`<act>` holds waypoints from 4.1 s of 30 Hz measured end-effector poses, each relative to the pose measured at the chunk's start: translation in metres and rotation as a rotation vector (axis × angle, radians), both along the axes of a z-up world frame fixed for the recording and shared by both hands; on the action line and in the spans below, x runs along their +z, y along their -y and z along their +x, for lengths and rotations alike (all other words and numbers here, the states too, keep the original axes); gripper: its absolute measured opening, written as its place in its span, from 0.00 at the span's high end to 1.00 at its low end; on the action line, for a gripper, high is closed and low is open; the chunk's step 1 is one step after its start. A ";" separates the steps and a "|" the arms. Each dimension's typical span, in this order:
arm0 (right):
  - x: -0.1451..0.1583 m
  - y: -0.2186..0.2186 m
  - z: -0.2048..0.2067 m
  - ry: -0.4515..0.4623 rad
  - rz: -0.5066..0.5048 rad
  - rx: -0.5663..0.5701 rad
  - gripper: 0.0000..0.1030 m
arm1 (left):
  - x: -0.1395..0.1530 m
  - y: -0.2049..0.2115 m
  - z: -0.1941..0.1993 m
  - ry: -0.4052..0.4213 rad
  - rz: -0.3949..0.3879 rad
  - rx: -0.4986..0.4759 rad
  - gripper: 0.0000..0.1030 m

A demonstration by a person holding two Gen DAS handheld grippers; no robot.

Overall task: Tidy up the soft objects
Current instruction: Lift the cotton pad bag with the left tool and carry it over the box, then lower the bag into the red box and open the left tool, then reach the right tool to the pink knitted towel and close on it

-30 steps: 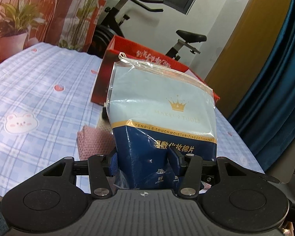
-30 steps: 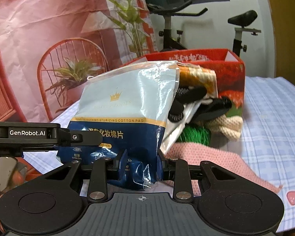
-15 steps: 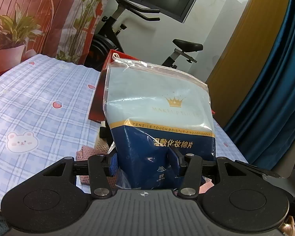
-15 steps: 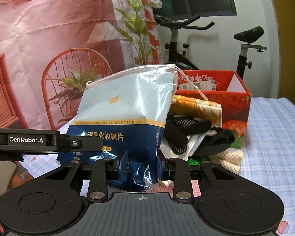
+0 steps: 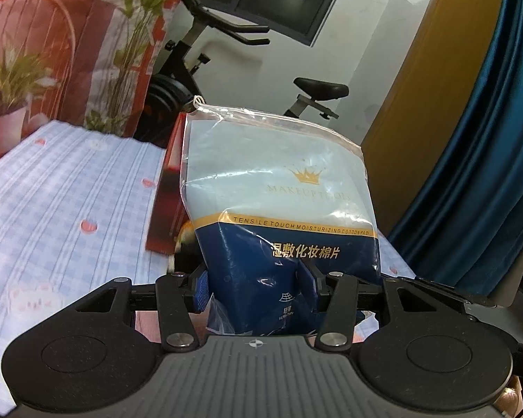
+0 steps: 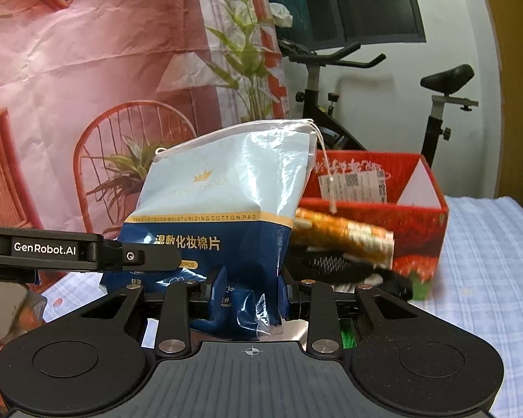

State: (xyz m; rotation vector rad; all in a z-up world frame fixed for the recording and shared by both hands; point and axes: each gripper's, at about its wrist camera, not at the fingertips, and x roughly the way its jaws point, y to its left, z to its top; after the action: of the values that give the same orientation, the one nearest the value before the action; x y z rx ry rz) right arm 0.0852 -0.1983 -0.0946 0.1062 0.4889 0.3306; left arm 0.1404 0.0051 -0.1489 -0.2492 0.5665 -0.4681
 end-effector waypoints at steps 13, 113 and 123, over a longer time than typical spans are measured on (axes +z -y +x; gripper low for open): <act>0.045 0.036 0.091 -0.006 0.009 -0.021 0.73 | 0.035 0.029 0.090 0.007 0.024 -0.052 0.49; -0.038 0.035 0.010 -0.119 -0.015 -0.164 0.00 | -0.021 0.008 0.017 -0.121 0.258 0.091 0.03; -0.067 0.023 -0.003 -0.243 -0.070 -0.116 0.01 | -0.057 0.001 0.018 -0.239 0.215 0.064 0.19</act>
State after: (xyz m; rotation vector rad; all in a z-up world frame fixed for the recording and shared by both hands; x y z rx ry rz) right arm 0.0817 -0.2216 -0.1612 0.1068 0.7310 0.1873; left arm 0.1582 0.0045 -0.2061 -0.1176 0.8342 -0.3143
